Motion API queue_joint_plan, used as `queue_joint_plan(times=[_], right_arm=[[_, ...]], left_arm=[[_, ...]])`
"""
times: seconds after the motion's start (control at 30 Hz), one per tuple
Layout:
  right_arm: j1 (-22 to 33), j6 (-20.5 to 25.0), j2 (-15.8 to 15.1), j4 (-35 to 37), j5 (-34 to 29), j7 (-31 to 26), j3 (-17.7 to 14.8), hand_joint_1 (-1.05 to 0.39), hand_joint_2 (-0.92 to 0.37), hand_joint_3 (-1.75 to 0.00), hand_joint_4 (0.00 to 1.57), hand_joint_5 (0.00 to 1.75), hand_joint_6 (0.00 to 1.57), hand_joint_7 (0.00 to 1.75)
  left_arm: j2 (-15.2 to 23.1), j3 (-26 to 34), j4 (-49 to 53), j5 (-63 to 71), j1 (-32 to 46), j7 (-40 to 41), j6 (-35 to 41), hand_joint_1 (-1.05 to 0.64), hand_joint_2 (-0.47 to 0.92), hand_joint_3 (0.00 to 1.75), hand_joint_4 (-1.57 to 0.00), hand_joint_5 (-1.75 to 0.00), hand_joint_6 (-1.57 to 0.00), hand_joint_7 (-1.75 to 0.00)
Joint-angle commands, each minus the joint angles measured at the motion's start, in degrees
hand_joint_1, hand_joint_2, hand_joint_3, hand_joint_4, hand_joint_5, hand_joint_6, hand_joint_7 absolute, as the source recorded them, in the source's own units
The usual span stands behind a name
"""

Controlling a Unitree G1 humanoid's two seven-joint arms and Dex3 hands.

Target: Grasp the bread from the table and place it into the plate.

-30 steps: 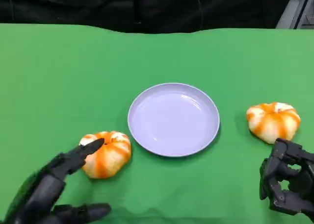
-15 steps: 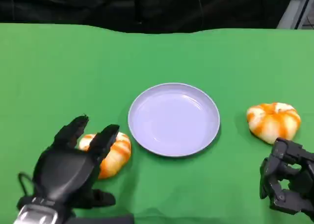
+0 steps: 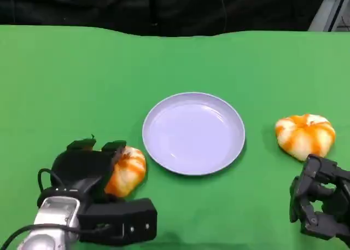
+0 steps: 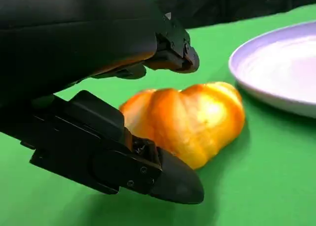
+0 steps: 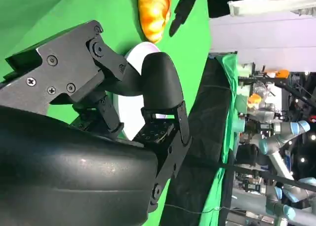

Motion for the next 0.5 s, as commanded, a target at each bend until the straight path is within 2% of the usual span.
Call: queue_joint_plan(times=[0.03, 0.5], right_arm=[[0.49, -0.20, -0.74, -0.74, 0.24, -0.06, -0.27, -0.10, -0.58, -1.18, 0.88, 1.75, 0.73, 1.70], [0.75, 0.40, -0.86, -1.24, 0.36, -0.14, -0.35, -0.09, -0.59, -1.18, 0.87, 1.75, 0.73, 1.70]], left_arm=[[0.38, -2.05, 5.90, -1.33, -3.46, 2.55, 1.57, -0.99, 0.92, 0.17, -0.30, -0.05, -0.35, -0.02], [-0.77, -7.31, 17.70, -7.02, -7.28, 6.97, 1.46, -0.88, 0.92, 0.20, -0.32, -0.02, -0.38, -0.01]])
